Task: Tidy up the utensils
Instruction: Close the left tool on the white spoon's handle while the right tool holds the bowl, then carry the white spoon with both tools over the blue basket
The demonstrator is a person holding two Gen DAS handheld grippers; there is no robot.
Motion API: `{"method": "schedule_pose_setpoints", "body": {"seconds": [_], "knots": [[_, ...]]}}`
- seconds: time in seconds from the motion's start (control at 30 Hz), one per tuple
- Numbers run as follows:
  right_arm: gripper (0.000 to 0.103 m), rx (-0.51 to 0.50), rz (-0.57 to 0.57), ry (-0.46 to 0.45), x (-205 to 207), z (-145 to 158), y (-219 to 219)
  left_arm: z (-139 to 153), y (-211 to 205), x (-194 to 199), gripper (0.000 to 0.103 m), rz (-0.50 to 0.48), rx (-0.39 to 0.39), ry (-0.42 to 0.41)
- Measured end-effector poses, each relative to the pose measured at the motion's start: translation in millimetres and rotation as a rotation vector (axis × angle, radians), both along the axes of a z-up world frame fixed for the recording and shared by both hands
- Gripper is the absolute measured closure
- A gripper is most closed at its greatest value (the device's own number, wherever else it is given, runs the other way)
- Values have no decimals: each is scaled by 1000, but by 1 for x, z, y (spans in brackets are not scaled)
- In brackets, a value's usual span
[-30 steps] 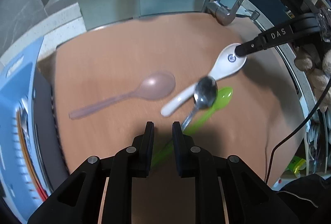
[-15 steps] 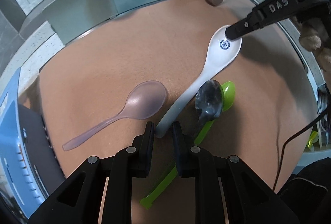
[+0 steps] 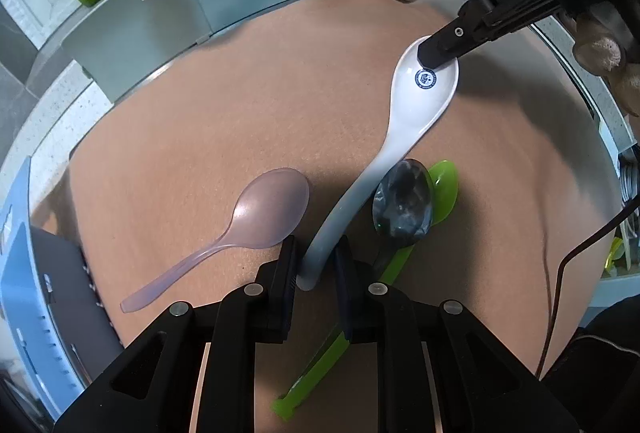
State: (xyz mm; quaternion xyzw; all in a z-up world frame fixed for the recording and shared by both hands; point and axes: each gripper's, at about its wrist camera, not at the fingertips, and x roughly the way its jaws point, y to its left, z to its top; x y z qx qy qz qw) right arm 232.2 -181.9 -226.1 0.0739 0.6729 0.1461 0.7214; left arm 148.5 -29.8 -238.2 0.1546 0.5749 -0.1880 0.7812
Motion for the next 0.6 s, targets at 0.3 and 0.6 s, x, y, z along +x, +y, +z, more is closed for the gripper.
{"method": "schedule_pose_setpoints", "body": {"seconds": [0.3, 0.6], "knots": [[97, 1, 7, -37, -8, 10, 4, 8, -1, -12, 88, 20, -21, -15], [97, 24, 19, -79, -12, 32, 8, 26, 10, -22, 88, 41, -37, -57]]}}
